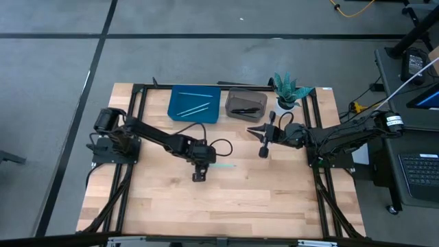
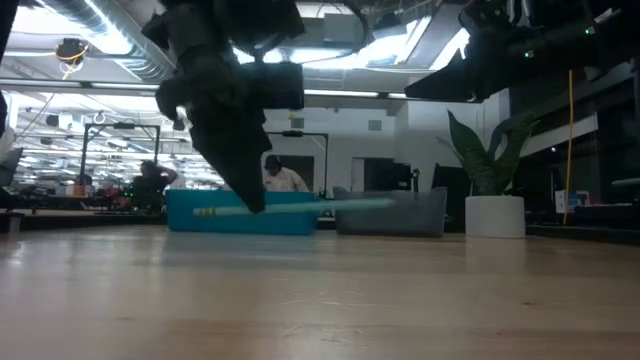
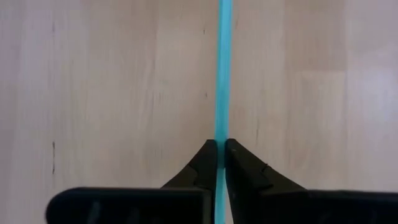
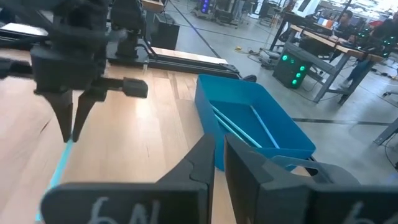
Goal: Sort pens & pencils
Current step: Put the light green pencil into the blue bin
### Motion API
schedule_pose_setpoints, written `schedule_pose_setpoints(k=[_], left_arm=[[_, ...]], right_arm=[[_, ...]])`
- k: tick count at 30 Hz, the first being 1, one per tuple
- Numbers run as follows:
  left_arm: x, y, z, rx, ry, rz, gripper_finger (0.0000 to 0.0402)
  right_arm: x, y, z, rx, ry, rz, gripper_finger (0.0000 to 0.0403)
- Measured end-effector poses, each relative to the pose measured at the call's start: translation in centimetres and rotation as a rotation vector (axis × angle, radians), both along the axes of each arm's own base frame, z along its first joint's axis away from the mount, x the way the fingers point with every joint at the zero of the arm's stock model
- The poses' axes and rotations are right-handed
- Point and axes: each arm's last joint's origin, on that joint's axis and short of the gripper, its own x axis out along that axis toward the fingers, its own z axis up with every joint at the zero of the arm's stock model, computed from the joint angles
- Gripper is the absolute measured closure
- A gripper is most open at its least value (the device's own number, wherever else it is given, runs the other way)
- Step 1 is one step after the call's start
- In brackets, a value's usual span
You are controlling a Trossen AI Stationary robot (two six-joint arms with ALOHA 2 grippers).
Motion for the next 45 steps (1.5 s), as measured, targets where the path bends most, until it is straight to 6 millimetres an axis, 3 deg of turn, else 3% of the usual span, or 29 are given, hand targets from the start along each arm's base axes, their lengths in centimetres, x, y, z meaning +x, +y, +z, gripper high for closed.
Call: schedule_pose_setpoints(k=[11,31,45], left_arm=[[-0.5,0.6,1.5,0.034,-0.03,-0.025,0.0386],[-4.9,4.8,10.1,0.222,-0.222,0.067,0.0386],[-5.6,10.6,10.0,0.266,-0.183,0.14,0.0386]], right_arm=[[0.0,0.0,0.0,0.003,0.004,0.017,0.0366],[0.0,0.0,-0.1,-0.002,0.016,0.017,0.0366],[0.0,0.0,-0.2,-0.003,0.028,0.017,0.0366]])
